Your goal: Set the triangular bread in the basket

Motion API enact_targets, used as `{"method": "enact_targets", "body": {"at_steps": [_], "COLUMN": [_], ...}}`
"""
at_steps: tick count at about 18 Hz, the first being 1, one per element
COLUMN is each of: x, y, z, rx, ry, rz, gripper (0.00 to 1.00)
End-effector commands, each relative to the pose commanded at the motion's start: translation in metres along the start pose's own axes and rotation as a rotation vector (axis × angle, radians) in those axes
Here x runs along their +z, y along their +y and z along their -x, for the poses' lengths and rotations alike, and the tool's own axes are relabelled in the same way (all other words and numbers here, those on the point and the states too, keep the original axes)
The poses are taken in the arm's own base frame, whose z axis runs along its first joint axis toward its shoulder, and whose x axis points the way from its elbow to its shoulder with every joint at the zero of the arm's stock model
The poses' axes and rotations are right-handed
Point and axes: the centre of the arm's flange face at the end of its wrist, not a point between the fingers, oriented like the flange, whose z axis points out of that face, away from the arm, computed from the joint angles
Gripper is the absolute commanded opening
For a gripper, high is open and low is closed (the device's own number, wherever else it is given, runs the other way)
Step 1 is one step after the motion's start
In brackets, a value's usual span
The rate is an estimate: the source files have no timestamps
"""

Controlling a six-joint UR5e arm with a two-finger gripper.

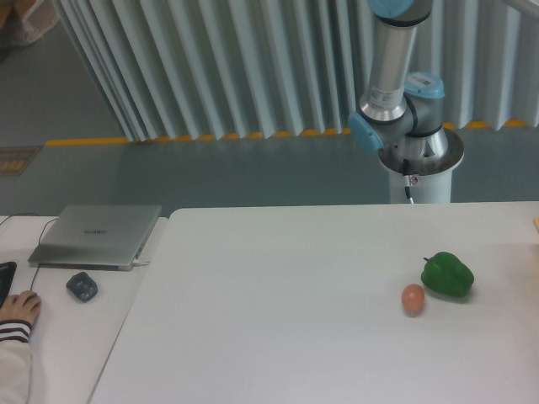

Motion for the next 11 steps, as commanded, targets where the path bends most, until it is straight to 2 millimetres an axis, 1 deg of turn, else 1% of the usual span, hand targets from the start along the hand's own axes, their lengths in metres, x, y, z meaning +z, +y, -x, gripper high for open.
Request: {"method": "enact_targets", "body": {"at_steps": [3, 5, 8, 9, 10, 11], "x": [0.004, 0.006, 0.012, 0.012, 0.014, 0.018], "y": [0.016, 0.025, 0.038, 0.047, 0.054, 0.059], "z": [-0.006, -0.011, -0.018, -0.025, -0.029, -0.030], "rx": [-0.015, -0.042, -0.116, -0.124, -0.136, -0.145], "ry": [-0.006, -0.004, 0.005, 0.005, 0.003, 0.001], "rz": [0.002, 0.001, -0.003, -0.004, -0.010, -0.011], "gripper": [0.15, 0.19, 0.17, 0.17, 0.18, 0.23]}}
